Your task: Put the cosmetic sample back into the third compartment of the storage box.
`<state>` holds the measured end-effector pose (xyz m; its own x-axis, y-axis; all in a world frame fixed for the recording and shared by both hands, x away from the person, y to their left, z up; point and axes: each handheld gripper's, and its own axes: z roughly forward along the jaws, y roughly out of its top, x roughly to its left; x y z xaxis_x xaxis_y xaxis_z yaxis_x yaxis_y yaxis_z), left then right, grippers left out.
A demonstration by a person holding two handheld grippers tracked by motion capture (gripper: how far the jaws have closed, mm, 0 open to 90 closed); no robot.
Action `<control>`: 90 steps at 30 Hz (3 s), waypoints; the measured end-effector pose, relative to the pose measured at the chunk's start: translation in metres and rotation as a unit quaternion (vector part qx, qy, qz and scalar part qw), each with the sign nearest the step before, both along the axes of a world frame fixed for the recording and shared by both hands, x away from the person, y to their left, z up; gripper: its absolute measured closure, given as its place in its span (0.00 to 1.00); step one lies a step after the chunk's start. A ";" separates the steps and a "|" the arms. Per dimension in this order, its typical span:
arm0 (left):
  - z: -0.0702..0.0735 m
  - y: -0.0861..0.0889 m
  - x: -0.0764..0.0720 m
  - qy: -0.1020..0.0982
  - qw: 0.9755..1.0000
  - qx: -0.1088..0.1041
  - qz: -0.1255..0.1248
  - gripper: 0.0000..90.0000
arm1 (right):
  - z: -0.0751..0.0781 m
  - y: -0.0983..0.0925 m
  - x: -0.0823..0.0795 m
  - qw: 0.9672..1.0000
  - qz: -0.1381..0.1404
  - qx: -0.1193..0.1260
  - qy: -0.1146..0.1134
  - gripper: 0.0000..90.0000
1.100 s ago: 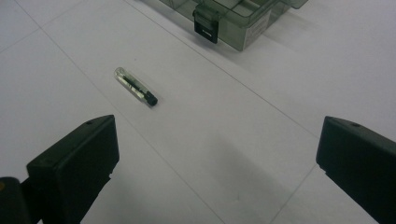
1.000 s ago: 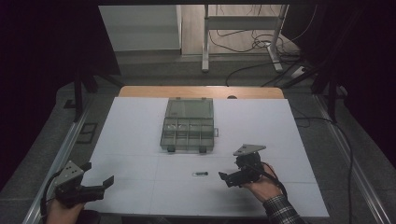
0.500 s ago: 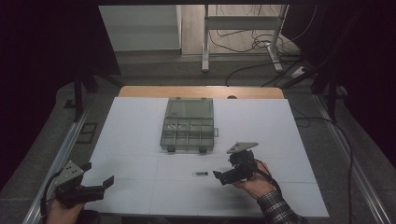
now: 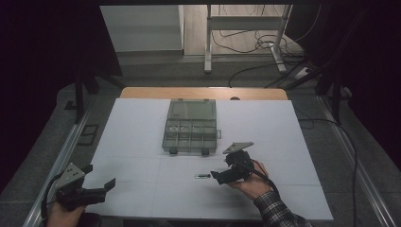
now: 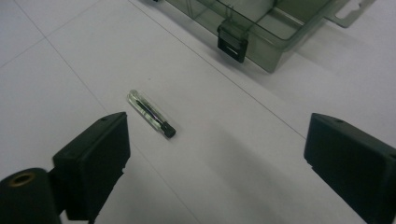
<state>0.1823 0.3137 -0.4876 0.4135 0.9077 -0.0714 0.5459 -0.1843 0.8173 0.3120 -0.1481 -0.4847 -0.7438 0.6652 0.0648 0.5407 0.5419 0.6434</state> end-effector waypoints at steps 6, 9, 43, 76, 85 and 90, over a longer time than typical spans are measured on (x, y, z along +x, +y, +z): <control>0.000 0.000 0.000 0.000 1.000 0.000 -0.001 0.02 | -0.004 0.011 0.003 1.000 0.024 -0.009 0.007 0.23; 0.000 0.000 0.000 0.000 1.000 0.001 -0.001 0.02 | -0.004 0.014 0.003 0.999 0.033 -0.013 0.009 0.28; 0.000 -0.001 0.000 0.001 1.000 0.002 -0.006 0.02 | -0.024 0.054 0.007 0.990 0.117 -0.072 0.018 0.90; 0.000 -0.001 0.001 0.003 1.000 0.005 -0.008 0.02 | 0.008 0.035 0.023 0.997 0.078 -0.001 -0.002 0.90; 0.000 -0.001 0.001 0.003 1.000 0.005 -0.009 0.02 | 0.014 0.035 0.033 0.998 0.069 0.005 -0.005 0.90; 0.000 -0.001 0.001 0.004 1.000 0.005 -0.009 0.02 | 0.016 0.035 0.040 0.998 0.064 0.010 -0.006 0.90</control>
